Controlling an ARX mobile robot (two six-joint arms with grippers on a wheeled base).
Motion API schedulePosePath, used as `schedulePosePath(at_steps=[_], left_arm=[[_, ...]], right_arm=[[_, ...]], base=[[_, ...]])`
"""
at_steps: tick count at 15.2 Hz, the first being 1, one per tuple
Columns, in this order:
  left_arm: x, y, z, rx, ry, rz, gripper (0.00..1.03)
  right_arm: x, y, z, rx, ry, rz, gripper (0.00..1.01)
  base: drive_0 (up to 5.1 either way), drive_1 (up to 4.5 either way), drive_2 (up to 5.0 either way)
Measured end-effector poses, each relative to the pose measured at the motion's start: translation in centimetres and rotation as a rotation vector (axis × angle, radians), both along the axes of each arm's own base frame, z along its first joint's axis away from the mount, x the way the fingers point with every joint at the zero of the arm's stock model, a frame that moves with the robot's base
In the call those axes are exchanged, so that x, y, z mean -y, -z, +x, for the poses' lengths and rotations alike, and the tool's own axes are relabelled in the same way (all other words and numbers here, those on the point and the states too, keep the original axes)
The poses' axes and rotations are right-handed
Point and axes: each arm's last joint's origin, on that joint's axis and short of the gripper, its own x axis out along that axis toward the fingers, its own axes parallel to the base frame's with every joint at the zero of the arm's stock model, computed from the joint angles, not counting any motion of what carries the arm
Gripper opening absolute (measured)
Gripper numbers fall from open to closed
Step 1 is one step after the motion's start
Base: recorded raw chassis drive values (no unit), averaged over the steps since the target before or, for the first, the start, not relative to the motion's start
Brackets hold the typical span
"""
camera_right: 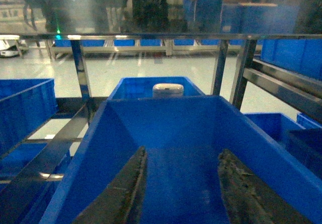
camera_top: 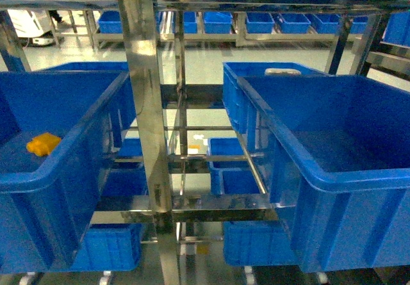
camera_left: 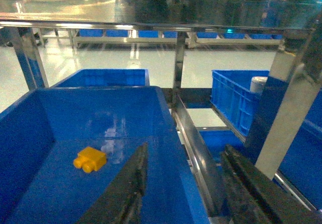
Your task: Sort and place red and yellow blocks in left bins
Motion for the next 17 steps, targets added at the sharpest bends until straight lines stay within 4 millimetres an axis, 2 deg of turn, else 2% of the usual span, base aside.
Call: schedulePosePath(at_steps=[1,3,4,8,12,15,16,17], left_arm=[[-1.0,0.6,-1.3,0.007,0.003,0.013,0.26],[-1.2,1.3,-2.6,0.005,-0.009,0.013,0.06],[-1.2,1.6,-3.1,0.001,-0.001,0.014,0.02],[-1.1,2.3,-4.7,0.005,0.002,0.014,0.02],[-1.2,2.5,-5.1,0.004,-0.001,0.014,0.02],[-1.1,2.8,-5.6,0.002,0.002,0.014,0.02],[-1.1,2.9,-6.0,0.002,0.002,0.014,0.02],[-1.1,3.1,-6.4,-0.001,0.002,0.014,0.02]], right_arm=[[0.7,0.2,-1.9,0.013,0.005,-0.005,0.27],[1.1,1.4,-3.8,-0.028,0.003,-0.014,0.05],[1.2,1.4,-4.7,-0.021,-0.005,-0.018,0.02],[2.7,1.6,-6.8,-0.014,0.012,-0.017,0.02],[2.7,2.0,-7.5,0.024,0.011,-0.017,0.02],[2.7,2.7,-7.9,-0.02,0.006,-0.017,0.02],[2.6,3.3,-8.8,-0.047,0.002,-0.017,0.02],[2.6,2.9,-9.2,-0.024,0.002,-0.017,0.02]], base=[[0.0,0.0,0.0],[0.0,0.0,0.0],[0.0,0.0,0.0],[0.0,0.0,0.0],[0.0,0.0,0.0],[0.0,0.0,0.0],[0.0,0.0,0.0],[0.0,0.0,0.0]])
